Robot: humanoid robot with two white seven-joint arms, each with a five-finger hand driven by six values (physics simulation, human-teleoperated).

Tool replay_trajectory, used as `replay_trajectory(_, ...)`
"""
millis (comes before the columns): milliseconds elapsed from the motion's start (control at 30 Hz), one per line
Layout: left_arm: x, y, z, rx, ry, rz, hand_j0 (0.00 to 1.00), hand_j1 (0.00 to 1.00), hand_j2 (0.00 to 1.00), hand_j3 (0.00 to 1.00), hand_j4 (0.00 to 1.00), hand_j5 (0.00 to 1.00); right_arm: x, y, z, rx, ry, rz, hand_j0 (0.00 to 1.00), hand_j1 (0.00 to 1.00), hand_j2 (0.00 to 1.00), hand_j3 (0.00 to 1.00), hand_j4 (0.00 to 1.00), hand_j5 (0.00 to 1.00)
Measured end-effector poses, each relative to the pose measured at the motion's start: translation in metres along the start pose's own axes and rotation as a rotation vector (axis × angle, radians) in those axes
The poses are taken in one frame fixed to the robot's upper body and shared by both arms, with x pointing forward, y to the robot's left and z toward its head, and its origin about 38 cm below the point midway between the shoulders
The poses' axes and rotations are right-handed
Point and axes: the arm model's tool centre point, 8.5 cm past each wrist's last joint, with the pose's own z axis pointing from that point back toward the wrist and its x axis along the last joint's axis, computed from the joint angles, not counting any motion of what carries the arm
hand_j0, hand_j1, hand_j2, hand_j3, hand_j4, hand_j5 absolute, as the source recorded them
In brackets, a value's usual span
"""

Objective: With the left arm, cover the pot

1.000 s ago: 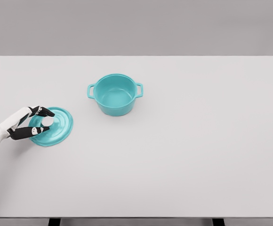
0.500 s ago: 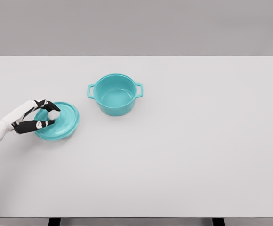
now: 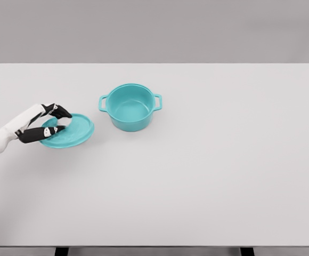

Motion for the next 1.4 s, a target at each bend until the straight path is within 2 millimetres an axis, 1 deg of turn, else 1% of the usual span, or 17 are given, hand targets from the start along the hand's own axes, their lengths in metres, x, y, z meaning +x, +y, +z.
replay_trajectory(33, 0.003, 0.004, -0.002, 0.005, -0.008, -0.007, 0.52, 0.52, 0.52, 0.52, 0.52, 0.52, 0.0, 0.0, 0.0, 0.0, 0.0, 0.0, 1.0, 1.0, 1.0, 1.0, 1.0, 1.0)
replay_trajectory(167, 0.005, 0.006, -0.003, 0.013, -0.018, -0.011, 0.52, 0.52, 0.52, 0.52, 0.52, 0.52, 0.0, 0.0, 0.0, 0.0, 0.0, 0.0, 1.0, 1.0, 1.0, 1.0, 1.0, 1.0)
replay_trajectory(500, 0.014, 0.025, -0.001, 0.075, -0.064, -0.033, 0.52, 0.52, 0.52, 0.52, 0.52, 0.52, 0.0, 0.0, 0.0, 0.0, 0.0, 0.0, 1.0, 1.0, 1.0, 1.0, 1.0, 1.0)
replay_trajectory(533, 0.02, 0.03, -0.003, 0.086, -0.079, -0.042, 0.52, 0.52, 0.52, 0.52, 0.52, 0.52, 0.0, 0.0, 0.0, 0.0, 0.0, 0.0, 1.0, 1.0, 1.0, 1.0, 1.0, 1.0)
replay_trajectory(667, 0.031, 0.036, -0.009, 0.107, -0.116, -0.055, 0.52, 0.52, 0.52, 0.52, 0.52, 0.52, 0.0, 0.0, 0.0, 0.0, 0.0, 0.0, 1.0, 1.0, 1.0, 1.0, 1.0, 1.0)
replay_trajectory(833, 0.04, 0.034, -0.02, 0.127, -0.15, -0.072, 0.52, 0.52, 0.52, 0.52, 0.52, 0.52, 0.0, 0.0, 0.0, 0.0, 0.0, 0.0, 1.0, 1.0, 1.0, 1.0, 1.0, 1.0)
replay_trajectory(1067, 0.046, 0.019, -0.037, 0.147, -0.179, -0.084, 0.52, 0.52, 0.52, 0.52, 0.52, 0.52, 0.0, 0.0, 0.0, 0.0, 0.0, 0.0, 1.0, 1.0, 1.0, 1.0, 1.0, 1.0)
replay_trajectory(1233, 0.053, 0.014, -0.048, 0.163, -0.204, -0.088, 0.52, 0.52, 0.52, 0.52, 0.52, 0.52, 0.0, 0.0, 0.0, 0.0, 0.0, 0.0, 1.0, 1.0, 1.0, 1.0, 1.0, 1.0)
replay_trajectory(1400, 0.057, 0.002, -0.059, 0.168, -0.218, -0.087, 0.52, 0.52, 0.52, 0.52, 0.52, 0.52, 0.0, 0.0, 0.0, 0.0, 0.0, 0.0, 1.0, 1.0, 1.0, 1.0, 1.0, 1.0)
